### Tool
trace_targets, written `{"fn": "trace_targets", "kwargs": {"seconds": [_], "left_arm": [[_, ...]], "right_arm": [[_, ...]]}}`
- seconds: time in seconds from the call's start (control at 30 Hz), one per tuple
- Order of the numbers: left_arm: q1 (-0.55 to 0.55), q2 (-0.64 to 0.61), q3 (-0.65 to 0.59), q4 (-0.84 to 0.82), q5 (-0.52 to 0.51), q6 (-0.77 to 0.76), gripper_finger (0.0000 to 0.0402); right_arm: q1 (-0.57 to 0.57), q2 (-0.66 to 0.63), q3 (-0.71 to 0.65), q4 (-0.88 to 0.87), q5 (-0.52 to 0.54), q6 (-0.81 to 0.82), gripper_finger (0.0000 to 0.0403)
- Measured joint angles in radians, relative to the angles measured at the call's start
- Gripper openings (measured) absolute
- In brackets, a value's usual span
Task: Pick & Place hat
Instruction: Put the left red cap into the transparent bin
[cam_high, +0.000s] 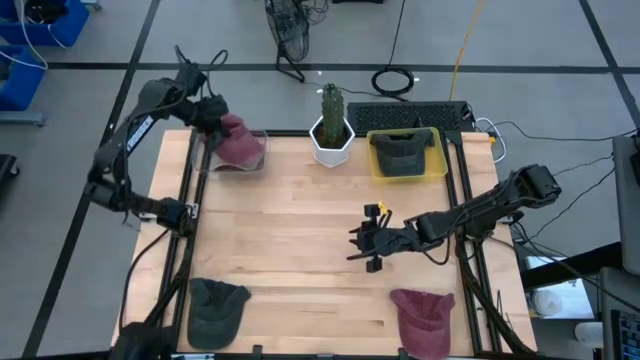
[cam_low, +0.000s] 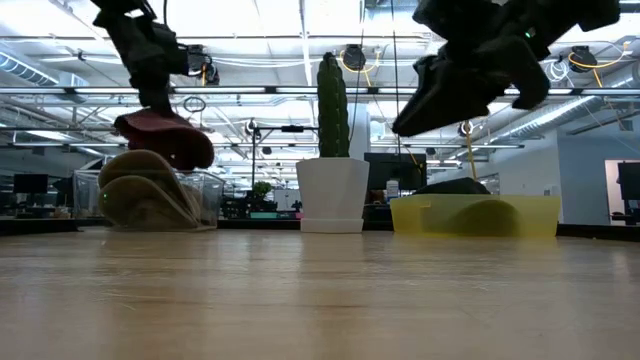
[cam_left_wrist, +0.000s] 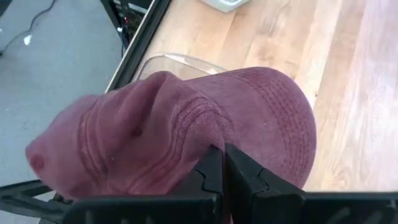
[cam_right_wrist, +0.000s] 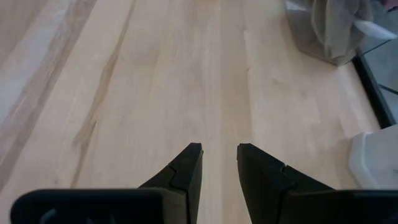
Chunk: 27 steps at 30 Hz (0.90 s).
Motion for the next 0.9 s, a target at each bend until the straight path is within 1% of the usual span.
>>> {"fn": "trace_targets", "kwargs": {"seconds": [0.17, 0.27, 0.33, 0.47, 0.63, 0.77, 0.9], "left_arm": [[-0.001, 0.041, 0.0, -0.014, 0.001, 0.008, 0.0005], [-0.001, 0.056, 0.0, -0.027, -0.006, 0.009, 0.0013], [-0.001, 0.058, 0.0, -0.023, -0.031, 0.0, 0.002], [-0.017, 0.058, 0.0, 0.009, -0.111, -0.094, 0.0024], [-0.046, 0.054, 0.0, 0.007, -0.173, -0.111, 0.0027], [-0.085, 0.038, 0.0, 0.011, -0.224, -0.116, 0.0049], [-0.12, 0.03, 0.0, 0.012, -0.321, -0.146, 0.0095]], "right_arm": [[0.006, 0.0, -0.029, 0.044, 0.002, 0.007, 0.0089], [0.006, 0.0, -0.032, 0.05, 0.002, 0.005, 0.0089], [0.006, 0.0, -0.032, 0.052, 0.002, -0.003, 0.0089], [0.006, 0.0, -0.032, 0.063, 0.003, -0.017, 0.0089], [0.005, 0.0, -0.032, 0.087, 0.004, -0.044, 0.0089], [0.004, 0.0, -0.032, 0.104, 0.004, -0.066, 0.0089], [0.004, 0.0, -0.032, 0.108, 0.004, -0.072, 0.0089]]}}
